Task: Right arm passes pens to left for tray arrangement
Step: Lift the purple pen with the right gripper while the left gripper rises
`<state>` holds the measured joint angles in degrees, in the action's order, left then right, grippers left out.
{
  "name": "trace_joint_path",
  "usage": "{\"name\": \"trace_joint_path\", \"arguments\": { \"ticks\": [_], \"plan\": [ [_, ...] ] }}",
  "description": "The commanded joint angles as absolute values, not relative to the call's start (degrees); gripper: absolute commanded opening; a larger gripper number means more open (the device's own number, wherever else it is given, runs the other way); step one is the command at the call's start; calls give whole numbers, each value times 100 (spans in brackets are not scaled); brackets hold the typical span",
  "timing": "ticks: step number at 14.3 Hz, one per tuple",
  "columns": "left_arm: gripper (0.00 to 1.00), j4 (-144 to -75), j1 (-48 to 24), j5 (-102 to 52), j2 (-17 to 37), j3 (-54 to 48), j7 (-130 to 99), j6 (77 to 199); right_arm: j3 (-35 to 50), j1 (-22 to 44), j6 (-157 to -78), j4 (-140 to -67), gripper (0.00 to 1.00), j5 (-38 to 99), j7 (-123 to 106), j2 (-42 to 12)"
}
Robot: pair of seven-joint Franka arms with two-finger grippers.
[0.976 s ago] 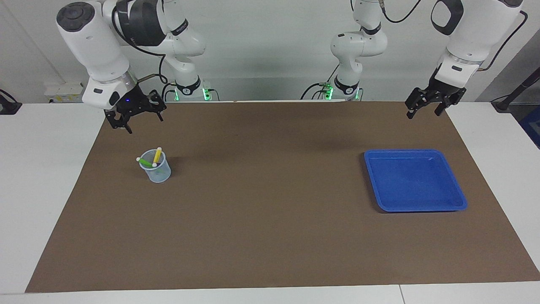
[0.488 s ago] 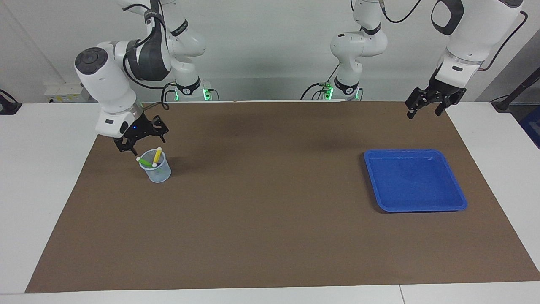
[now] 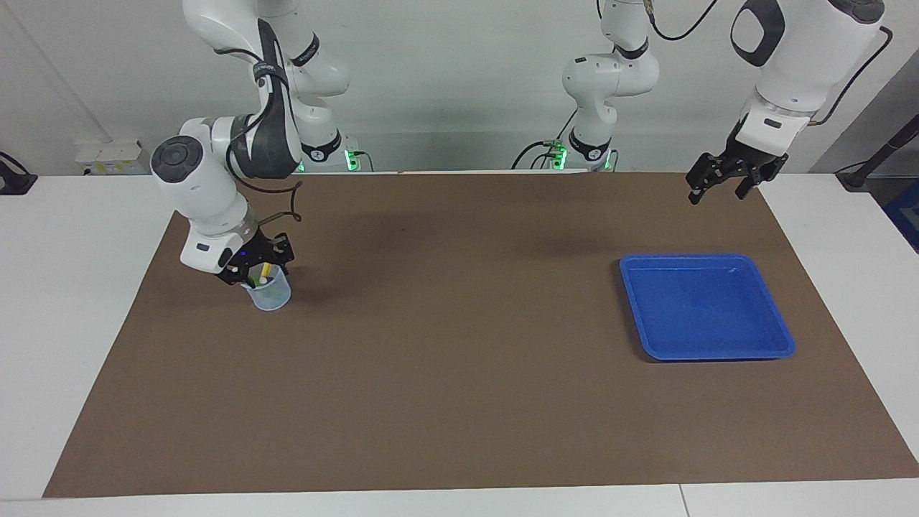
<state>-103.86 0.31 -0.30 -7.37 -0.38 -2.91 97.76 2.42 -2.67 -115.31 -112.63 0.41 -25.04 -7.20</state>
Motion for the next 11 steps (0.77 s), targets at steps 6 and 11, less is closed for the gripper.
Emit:
{"name": "trace_joint_path", "arguments": {
  "ticks": [6, 11],
  "plan": [
    [100, -11169, -158, -403, -1230, -70, -701, 9983, 272, -378, -11628, -11496, 58, -26, -2048, -765],
    [100, -11907, -579, -1097, -1590, -70, -1826, 10458, 272, -387, -11637, -11540, 44, -26, -2048, -765]
  ]
}}
